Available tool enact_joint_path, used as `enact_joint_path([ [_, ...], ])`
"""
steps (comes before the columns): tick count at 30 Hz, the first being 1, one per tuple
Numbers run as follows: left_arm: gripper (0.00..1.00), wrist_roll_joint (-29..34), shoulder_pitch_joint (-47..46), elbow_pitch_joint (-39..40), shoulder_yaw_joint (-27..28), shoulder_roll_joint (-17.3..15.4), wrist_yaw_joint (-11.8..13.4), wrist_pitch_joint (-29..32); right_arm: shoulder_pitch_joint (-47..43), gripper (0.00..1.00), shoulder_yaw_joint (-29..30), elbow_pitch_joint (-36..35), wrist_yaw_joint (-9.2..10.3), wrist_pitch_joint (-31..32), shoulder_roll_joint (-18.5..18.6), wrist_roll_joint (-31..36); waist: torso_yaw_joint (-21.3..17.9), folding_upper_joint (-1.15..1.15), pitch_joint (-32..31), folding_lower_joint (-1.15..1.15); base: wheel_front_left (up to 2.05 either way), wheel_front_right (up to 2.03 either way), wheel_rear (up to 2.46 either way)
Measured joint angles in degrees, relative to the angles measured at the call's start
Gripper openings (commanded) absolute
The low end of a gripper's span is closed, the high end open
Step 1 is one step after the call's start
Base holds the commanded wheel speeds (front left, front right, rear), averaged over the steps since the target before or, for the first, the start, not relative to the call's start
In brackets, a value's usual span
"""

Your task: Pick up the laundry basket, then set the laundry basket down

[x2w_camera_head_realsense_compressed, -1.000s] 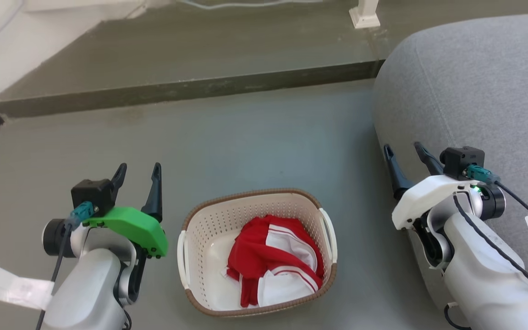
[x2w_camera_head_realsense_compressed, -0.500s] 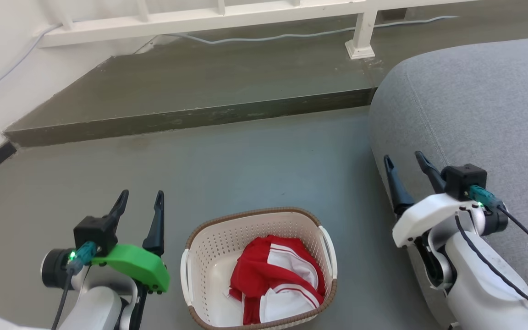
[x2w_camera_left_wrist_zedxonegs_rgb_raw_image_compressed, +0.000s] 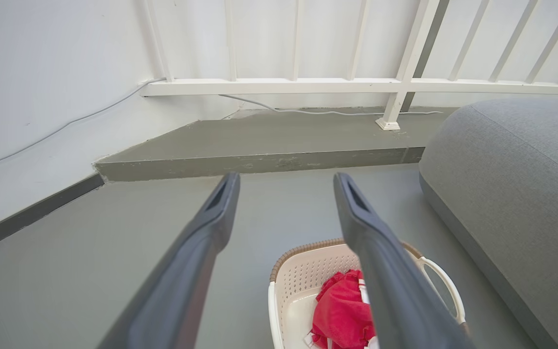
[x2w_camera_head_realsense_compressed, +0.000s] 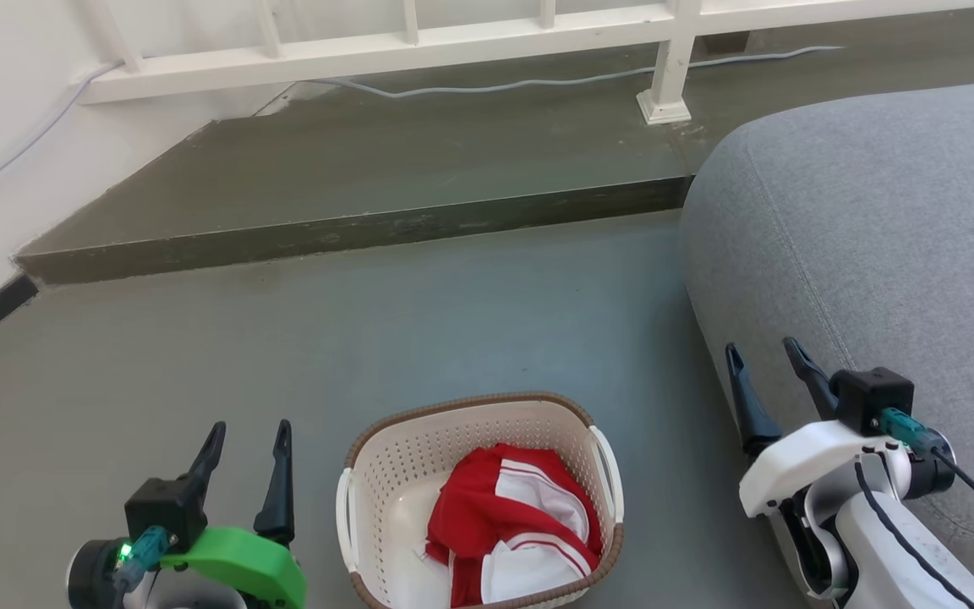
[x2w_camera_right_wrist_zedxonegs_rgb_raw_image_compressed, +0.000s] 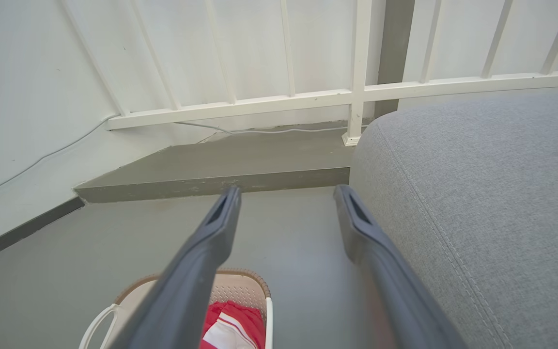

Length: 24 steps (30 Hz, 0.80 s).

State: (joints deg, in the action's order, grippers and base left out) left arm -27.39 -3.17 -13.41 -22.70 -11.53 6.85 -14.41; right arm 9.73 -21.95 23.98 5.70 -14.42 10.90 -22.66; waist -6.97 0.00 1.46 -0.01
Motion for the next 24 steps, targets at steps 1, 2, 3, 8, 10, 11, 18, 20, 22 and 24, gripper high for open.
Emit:
enact_joint_path([
  [1, 1.00, 0.2, 0.6, 0.5, 0.4, 0.0, 0.0, 0.0, -0.3, 1.00, 0.2, -0.4, 0.10, 0.0, 0.0, 0.0, 0.0, 0.00, 0.0, 0.00, 0.00, 0.00, 0.00],
  [2, 1.00, 0.5, 1.0, 0.9, 0.7, 0.0, 0.0, 0.0, -0.8, 1.00, 0.4, -0.8, 0.25, 0.0, 0.0, 0.1, 0.1, 0.00, -0.1, 0.00, 0.00, 0.00, 0.00],
  [3, 1.00, 0.8, 1.2, 1.1, 1.3, 0.1, 0.0, 0.0, -1.1, 1.00, 0.5, -1.2, 0.37, 0.0, 0.0, 0.2, 0.1, 0.00, -0.1, 0.00, 0.00, 0.00, 0.00],
  [8, 1.00, 2.1, 3.6, 2.1, 4.2, 1.1, 0.0, 0.0, -2.9, 1.00, 0.9, -2.8, 0.48, 0.0, 0.0, 1.0, 0.3, 0.00, -0.3, 0.00, 0.00, 0.00, 0.00],
  [10, 1.00, 2.9, 4.6, 2.6, 4.5, 1.6, 0.0, 0.0, -3.6, 1.00, 1.0, -3.3, 0.54, 0.0, 0.0, 1.0, 0.4, 0.00, -0.4, 0.00, 0.00, 0.00, 0.00],
  [11, 1.00, 3.4, 5.0, 2.8, 4.6, 1.7, 0.0, 0.0, -3.9, 1.00, 1.1, -3.5, 0.54, 0.0, 0.0, 1.0, 0.4, 0.00, -0.5, 0.00, 0.00, 0.00, 0.00],
  [18, 1.00, 4.6, 7.0, 3.8, 5.7, 3.0, 0.0, 0.0, -4.9, 1.00, 1.3, -5.2, 0.92, 0.0, 0.0, 1.6, 0.6, 0.00, -0.6, 0.00, 0.00, 0.00, 0.00],
  [20, 1.00, 5.0, 7.3, 4.3, 5.9, 3.3, 0.0, 0.0, -5.6, 1.00, 1.5, -5.5, 0.92, 0.0, 0.0, 1.6, 0.7, 0.00, -0.7, 0.00, 0.00, 0.00, 0.00],
  [22, 1.00, 5.2, 7.6, 4.8, 6.1, 3.4, 0.0, 0.0, -6.1, 1.00, 1.6, -5.8, 0.93, 0.0, 0.0, 1.7, 0.7, 0.00, -0.7, 0.00, 0.00, 0.00, 0.00],
  [24, 1.00, 5.7, 8.0, 4.9, 6.3, 3.5, 0.0, 0.0, -6.4, 1.00, 1.7, -6.2, 0.93, 0.0, 0.1, 1.9, 0.7, 0.00, -0.7, 0.00, 0.00, 0.00, 0.00],
])
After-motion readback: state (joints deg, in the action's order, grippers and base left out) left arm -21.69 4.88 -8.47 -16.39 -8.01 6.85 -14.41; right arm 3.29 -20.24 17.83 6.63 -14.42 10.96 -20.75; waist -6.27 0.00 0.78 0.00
